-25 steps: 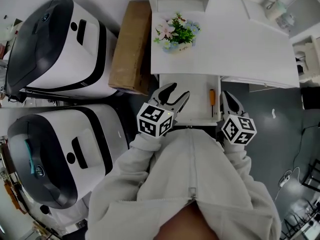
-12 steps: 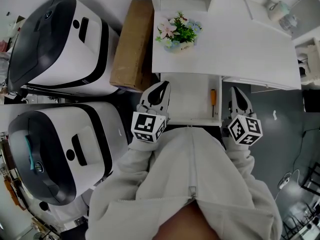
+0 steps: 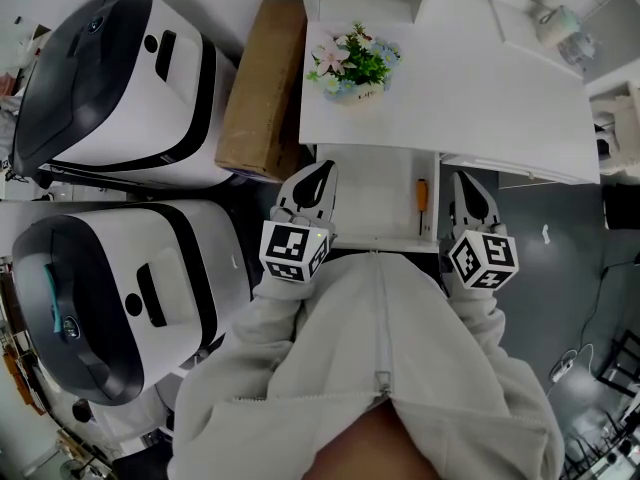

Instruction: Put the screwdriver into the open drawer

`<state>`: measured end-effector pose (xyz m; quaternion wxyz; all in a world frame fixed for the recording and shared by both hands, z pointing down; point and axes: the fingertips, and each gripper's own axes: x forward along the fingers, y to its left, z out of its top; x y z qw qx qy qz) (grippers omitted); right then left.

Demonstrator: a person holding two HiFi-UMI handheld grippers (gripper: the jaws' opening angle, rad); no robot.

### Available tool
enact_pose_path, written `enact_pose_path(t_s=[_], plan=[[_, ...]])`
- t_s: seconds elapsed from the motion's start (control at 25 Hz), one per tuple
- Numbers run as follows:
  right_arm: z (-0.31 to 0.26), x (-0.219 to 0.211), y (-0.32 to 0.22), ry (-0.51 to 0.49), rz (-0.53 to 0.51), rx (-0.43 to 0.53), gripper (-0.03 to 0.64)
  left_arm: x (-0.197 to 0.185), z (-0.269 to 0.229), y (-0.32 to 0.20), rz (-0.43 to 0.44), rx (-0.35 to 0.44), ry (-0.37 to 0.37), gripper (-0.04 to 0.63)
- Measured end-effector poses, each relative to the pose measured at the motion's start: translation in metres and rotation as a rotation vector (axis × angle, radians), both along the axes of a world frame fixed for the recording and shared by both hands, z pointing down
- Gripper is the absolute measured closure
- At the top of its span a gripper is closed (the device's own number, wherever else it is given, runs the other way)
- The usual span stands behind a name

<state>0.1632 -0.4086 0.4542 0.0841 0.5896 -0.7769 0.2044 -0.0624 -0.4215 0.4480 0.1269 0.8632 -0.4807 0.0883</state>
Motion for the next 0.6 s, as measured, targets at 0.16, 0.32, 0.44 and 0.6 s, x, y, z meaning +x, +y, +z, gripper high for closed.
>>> enact_pose_path(t_s=[0.16, 0.32, 0.44, 0.6], plan=[[0.000, 0.001, -0.002, 0.003, -0.011, 0.000, 0.584, 0.004, 0.003, 0.001, 0.005, -0.016, 0.008, 0.580], [0.001, -0.003, -0.001, 0.003, -0.021, -0.003, 0.584, 0.006, 0.006, 0.003, 0.010, -0.026, 0.010, 0.580], [0.003, -0.005, 0.001, 0.002, -0.022, -0.006, 0.584, 0.008, 0.009, 0.004, 0.014, -0.034, 0.007, 0.580], [0.006, -0.007, 0.005, 0.002, -0.022, -0.012, 0.584, 0.009, 0.011, 0.005, 0.020, -0.039, 0.006, 0.578]])
